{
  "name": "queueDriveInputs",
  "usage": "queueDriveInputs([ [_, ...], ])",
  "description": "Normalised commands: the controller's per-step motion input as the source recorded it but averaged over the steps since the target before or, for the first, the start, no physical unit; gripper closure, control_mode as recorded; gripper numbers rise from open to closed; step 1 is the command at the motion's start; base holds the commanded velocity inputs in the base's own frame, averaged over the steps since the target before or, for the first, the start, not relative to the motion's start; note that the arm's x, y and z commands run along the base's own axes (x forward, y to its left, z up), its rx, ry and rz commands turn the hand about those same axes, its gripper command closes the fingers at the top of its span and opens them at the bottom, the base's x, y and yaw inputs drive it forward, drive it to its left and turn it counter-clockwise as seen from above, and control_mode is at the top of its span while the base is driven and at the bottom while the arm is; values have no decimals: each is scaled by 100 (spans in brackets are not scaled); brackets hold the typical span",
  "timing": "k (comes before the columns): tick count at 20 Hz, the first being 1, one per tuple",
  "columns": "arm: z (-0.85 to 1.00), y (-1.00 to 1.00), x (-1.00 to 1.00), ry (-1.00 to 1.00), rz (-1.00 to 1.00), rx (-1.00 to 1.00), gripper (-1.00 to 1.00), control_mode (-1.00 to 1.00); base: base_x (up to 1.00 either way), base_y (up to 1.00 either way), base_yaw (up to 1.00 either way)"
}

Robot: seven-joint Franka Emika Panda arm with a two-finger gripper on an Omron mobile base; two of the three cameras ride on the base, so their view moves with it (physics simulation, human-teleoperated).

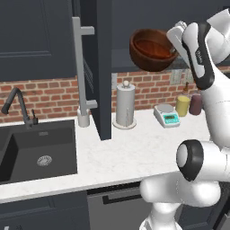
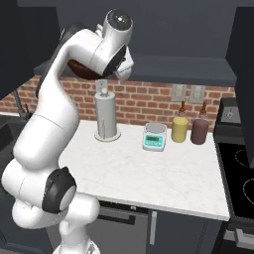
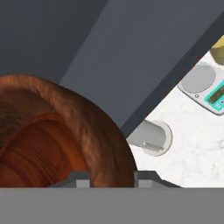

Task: Pick up the bowls on the counter and stack them on top of one another in the open cabinet. Place the smaller bowl on top of the larger bowl.

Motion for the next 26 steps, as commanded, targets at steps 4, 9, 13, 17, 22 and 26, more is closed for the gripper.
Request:
queueDriveInputs([
  [4, 0, 0, 100, 7, -12, -1, 100, -100, 0, 0, 0],
  [9, 0, 0, 100, 0, -13, -1, 100, -100, 0, 0, 0],
  [13, 0, 0, 93, 0, -14, 0, 100, -100, 0, 0, 0],
  [17, -3, 0, 65, 0, -9, 0, -100, -100, 0, 0, 0],
  [22, -3, 1, 3, -4, 0, 0, -100, -100, 0, 0, 0],
  [26, 0, -4, -19, -8, 0, 0, -100, -100, 0, 0, 0],
])
